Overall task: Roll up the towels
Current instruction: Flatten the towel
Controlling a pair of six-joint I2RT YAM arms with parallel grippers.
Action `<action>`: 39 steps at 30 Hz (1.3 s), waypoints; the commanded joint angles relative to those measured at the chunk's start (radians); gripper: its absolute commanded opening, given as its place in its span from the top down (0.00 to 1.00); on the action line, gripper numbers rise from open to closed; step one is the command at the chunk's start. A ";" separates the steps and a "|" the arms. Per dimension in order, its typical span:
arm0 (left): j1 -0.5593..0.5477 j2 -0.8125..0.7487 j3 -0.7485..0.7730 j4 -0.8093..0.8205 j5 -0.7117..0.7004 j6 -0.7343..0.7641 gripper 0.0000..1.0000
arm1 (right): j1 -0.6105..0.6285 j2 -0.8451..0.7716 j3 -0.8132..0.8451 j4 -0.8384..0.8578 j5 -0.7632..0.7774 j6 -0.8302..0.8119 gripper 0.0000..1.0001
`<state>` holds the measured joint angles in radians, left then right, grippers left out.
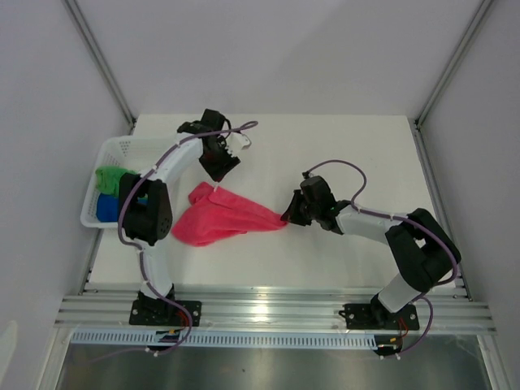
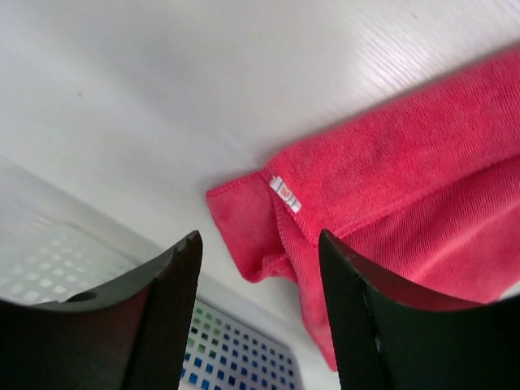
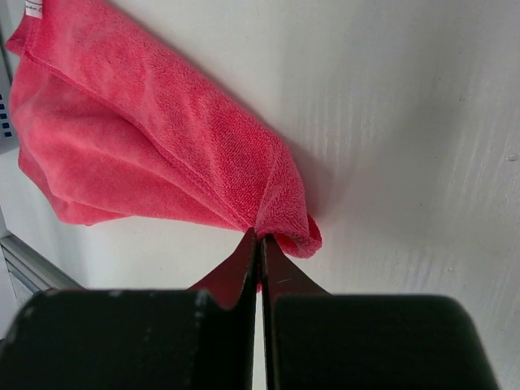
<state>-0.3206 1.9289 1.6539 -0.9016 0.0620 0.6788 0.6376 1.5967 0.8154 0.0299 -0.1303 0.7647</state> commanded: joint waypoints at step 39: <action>0.095 0.035 0.144 -0.194 0.100 -0.337 0.99 | -0.029 -0.084 0.060 -0.085 0.090 -0.076 1.00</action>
<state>-0.2581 2.1361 1.7634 -1.1202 0.1192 0.3790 0.6250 1.5990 0.7910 0.0170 -0.1020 0.7452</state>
